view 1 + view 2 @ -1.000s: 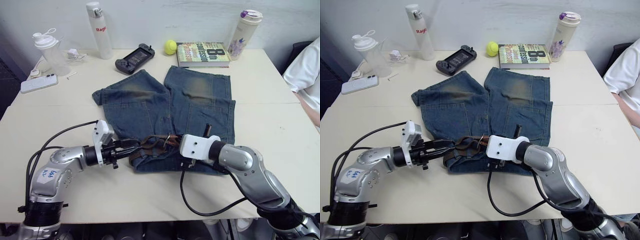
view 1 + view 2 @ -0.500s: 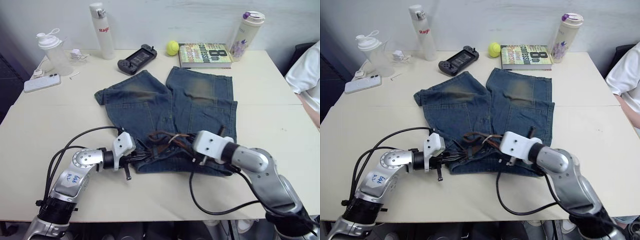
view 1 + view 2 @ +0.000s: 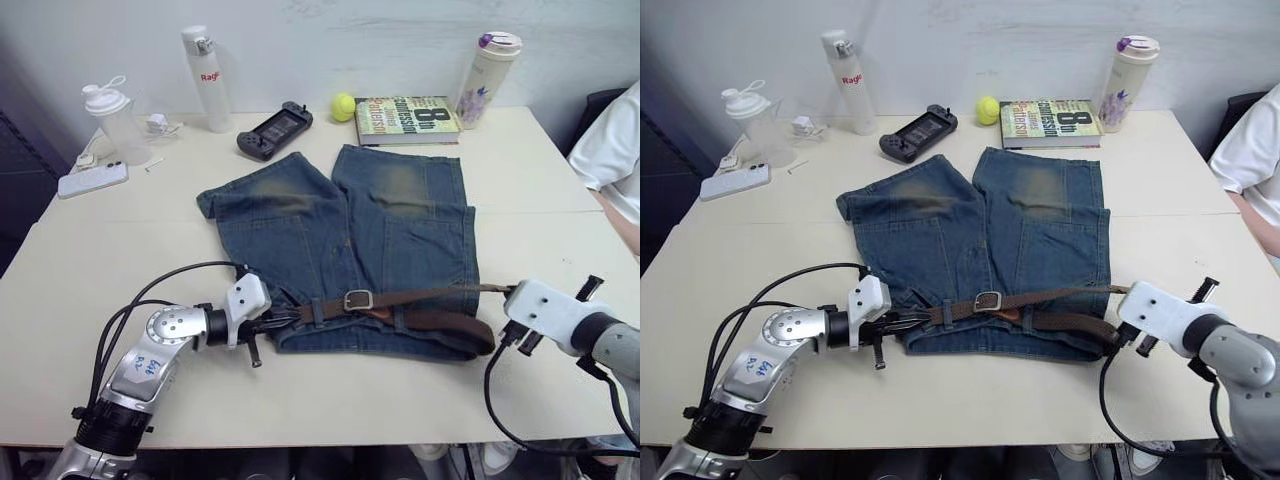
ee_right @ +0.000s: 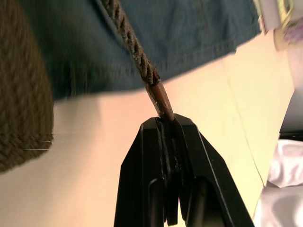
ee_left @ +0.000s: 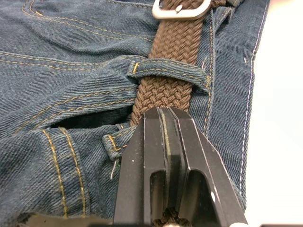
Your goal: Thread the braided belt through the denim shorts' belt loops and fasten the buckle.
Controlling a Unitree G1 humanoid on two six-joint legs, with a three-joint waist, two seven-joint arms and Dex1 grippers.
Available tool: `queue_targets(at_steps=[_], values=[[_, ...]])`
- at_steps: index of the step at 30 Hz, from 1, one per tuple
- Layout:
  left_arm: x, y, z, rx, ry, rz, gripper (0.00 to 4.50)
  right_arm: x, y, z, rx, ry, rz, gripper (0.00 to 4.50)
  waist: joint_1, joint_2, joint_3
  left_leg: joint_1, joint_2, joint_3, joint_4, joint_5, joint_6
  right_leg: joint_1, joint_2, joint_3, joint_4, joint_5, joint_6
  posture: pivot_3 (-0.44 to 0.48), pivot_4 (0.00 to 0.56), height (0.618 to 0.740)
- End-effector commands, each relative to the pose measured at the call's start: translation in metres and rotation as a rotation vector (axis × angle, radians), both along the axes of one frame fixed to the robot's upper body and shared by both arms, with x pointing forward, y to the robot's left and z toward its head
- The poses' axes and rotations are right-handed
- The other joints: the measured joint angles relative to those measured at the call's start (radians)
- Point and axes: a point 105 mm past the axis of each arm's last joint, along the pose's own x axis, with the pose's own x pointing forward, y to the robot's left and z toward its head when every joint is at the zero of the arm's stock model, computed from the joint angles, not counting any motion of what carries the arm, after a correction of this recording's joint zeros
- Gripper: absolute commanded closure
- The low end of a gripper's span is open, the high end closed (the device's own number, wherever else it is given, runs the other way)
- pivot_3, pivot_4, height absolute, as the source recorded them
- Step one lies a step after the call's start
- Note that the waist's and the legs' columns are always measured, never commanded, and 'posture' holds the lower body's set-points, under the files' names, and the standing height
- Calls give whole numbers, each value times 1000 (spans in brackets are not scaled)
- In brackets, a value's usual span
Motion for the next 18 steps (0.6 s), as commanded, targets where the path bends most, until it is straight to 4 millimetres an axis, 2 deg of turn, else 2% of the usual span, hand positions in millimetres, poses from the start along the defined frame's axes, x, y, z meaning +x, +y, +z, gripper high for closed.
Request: queue_targets(at_steps=[1,3,5,6,7,8,9,11,12,15,16,18], values=[[3,28,-8,0,44,106,4481,5,15,-3,17,-27,25,4500,-7,0,0,0,0,0,0,0,0,0,0,0,0,0,0,0,150,740],[-1,29,0,-20,29,89,4500,1,19,-10,23,25,45,3726,-18,-1,1,1,1,0,0,0,0,0,0,1,1,0,0,0,150,740],[-4,33,16,-75,18,89,4500,-9,12,-20,69,128,9,2987,-21,-2,1,0,1,0,-2,0,0,-1,0,0,1,0,0,0,150,740],[-4,37,23,-95,9,101,3974,-12,9,-18,91,152,-6,2368,-21,-3,3,0,1,0,-2,0,-1,-2,0,0,0,0,-1,0,150,740],[-4,41,29,-113,3,116,3777,-15,8,-14,139,176,-15,1904,-21,-3,4,-1,1,0,-2,0,-1,-2,0,0,0,-1,-1,0,150,740],[-5,46,38,-137,-3,127,3738,-18,10,-6,203,188,-11,1821,-22,-4,6,-1,1,0,-2,0,-1,-2,0,0,0,-1,-1,0,150,740],[-6,49,43,-154,-7,134,3127,-20,11,0,249,200,-5,1144,-22,-5,9,-2,1,0,-2,0,-1,-3,0,0,0,-1,-1,0,150,740],[-7,53,60,-188,-28,141,2311,-22,21,21,420,210,38,280,-21,-9,12,-2,2,0,-1,0,0,-3,0,0,0,-1,-1,0,150,740],[-7,53,66,-198,-35,143,1833,-23,24,28,471,211,55,0,-21,-9,12,-2,2,-1,-1,-1,0,-3,0,0,0,-1,-1,0,150,740],[-12,52,91,-255,-37,109,367,-17,37,61,709,157,140,0,-21,-11,14,-2,2,-2,-1,-4,5,-2,0,0,0,-1,-1,0,150,740],[-13,51,98,-269,-43,105,23,-15,41,69,779,148,161,0,-21,-11,14,-3,2,-2,-1,-3,5,-2,0,-1,-1,-1,-1,0,150,740],[-15,48,111,-294,-52,80,23,-6,43,75,852,117,157,0,-21,-11,14,-4,2,-3,-1,-3,5,-3,-1,-1,-1,-1,-1,0,150,740]])
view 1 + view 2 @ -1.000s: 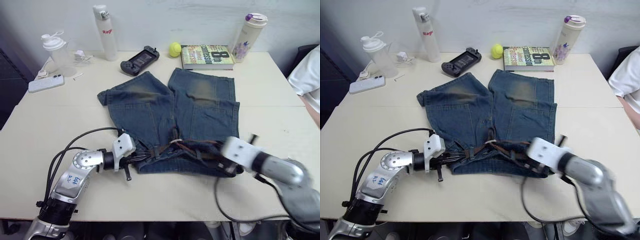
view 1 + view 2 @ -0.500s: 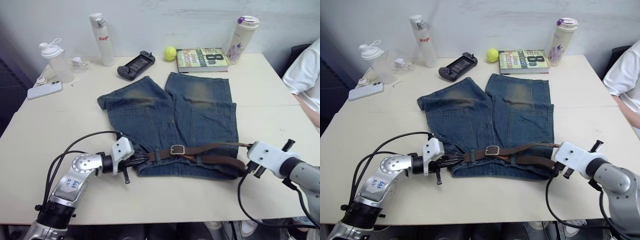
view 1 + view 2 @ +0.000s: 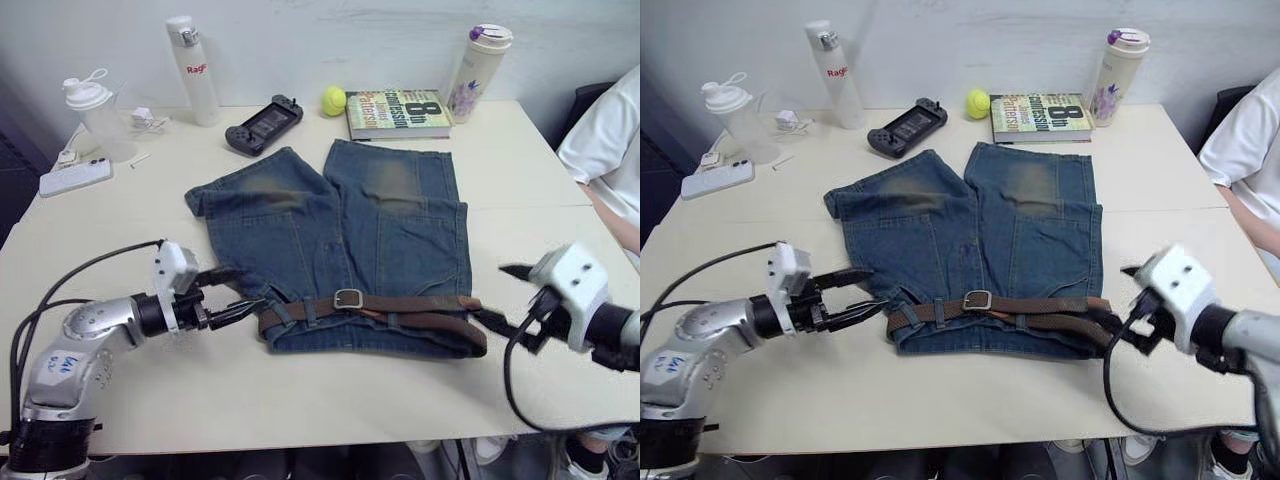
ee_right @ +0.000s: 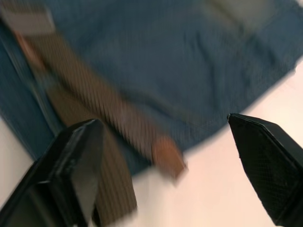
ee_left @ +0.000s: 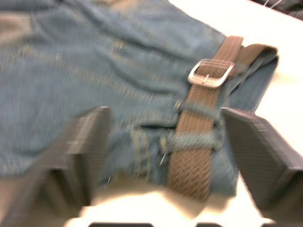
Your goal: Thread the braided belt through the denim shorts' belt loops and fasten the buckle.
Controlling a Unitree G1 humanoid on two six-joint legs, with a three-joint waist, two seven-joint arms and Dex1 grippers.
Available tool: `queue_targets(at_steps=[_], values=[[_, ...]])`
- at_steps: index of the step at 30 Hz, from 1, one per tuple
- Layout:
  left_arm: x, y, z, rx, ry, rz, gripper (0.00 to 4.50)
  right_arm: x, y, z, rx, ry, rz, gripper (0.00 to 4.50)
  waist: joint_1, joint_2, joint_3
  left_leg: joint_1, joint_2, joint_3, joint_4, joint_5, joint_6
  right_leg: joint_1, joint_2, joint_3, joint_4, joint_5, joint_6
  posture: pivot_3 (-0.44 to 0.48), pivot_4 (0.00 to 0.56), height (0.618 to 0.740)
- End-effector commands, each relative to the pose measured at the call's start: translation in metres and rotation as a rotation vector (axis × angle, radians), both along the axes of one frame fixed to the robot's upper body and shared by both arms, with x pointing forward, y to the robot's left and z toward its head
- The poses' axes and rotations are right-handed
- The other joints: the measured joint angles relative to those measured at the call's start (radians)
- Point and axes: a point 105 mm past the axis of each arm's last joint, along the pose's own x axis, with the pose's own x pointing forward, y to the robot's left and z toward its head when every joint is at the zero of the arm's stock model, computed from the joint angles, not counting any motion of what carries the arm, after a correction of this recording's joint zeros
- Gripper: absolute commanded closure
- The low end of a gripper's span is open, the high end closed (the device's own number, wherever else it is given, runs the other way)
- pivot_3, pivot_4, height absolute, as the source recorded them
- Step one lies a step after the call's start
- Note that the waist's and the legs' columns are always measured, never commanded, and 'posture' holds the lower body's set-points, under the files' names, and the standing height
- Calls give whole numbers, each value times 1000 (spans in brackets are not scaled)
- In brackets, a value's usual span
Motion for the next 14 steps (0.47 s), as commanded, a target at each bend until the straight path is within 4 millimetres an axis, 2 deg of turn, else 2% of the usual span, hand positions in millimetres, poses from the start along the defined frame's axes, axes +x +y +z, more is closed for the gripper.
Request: queue_targets(at_steps=[1,5,12,14], values=[[-8,-6,30,-42,-59,-47,23,7,2,11,121,-21,-20,0,1,0,0,0,0,0,0,0,0,0,0,-1,-1,0,0,0,150,740],[-8,-7,32,16,-93,-33,23,29,-2,10,192,-39,-123,0,-1,1,0,-3,-1,0,0,2,-4,0,0,-1,-4,0,0,0,150,740],[-7,-9,33,9,-109,-3,23,35,-1,7,192,-39,-136,0,0,1,0,-7,-2,0,0,3,-4,-5,0,-1,-3,0,0,0,150,740],[-6,-10,34,5,-121,4,23,34,0,7,197,-36,-133,0,0,1,0,-14,-2,1,1,4,-4,-12,0,-1,0,0,1,0,150,740]])
